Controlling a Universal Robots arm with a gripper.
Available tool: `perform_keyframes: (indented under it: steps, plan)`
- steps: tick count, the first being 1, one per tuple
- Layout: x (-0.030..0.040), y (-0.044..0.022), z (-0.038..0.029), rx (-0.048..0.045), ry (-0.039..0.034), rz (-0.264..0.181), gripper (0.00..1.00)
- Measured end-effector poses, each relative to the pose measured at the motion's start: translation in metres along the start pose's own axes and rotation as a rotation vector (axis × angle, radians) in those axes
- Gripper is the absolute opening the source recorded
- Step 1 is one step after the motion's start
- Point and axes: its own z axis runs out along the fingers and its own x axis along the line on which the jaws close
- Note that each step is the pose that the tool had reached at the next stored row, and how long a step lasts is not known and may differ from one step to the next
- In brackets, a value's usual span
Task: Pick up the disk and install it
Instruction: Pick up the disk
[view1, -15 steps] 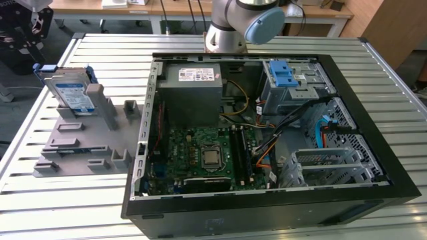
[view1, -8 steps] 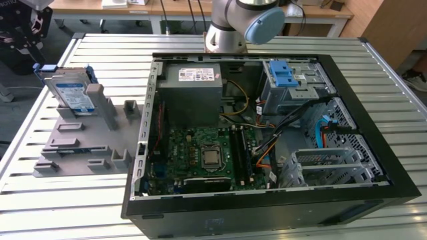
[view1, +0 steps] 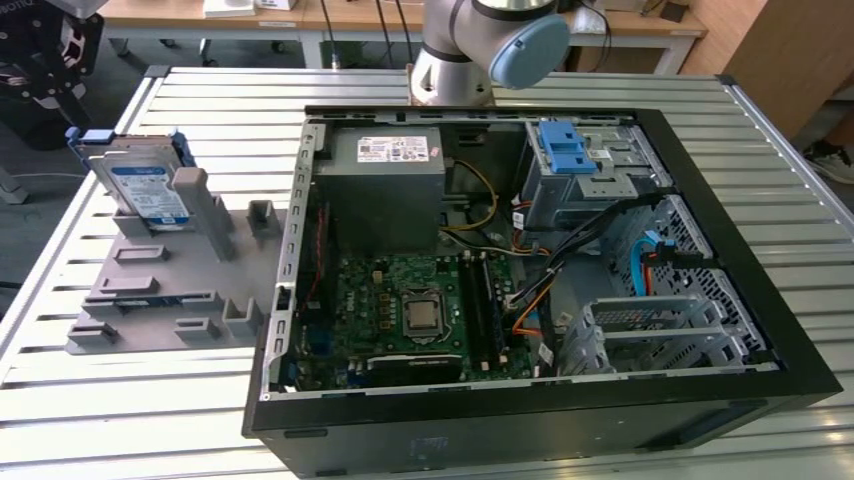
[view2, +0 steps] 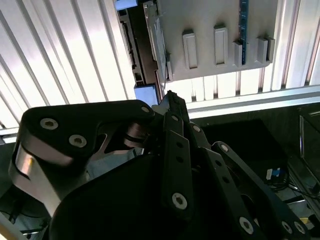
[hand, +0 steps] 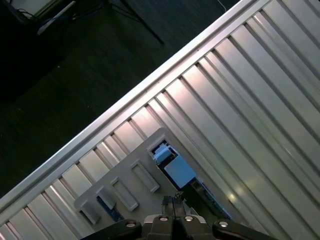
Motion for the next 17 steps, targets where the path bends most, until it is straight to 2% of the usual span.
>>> perform_keyframes:
  steps: [17]
  plan:
    - [0.0000, 0.0000, 0.0000, -0.0018, 0.0046, -0.106, 0.11]
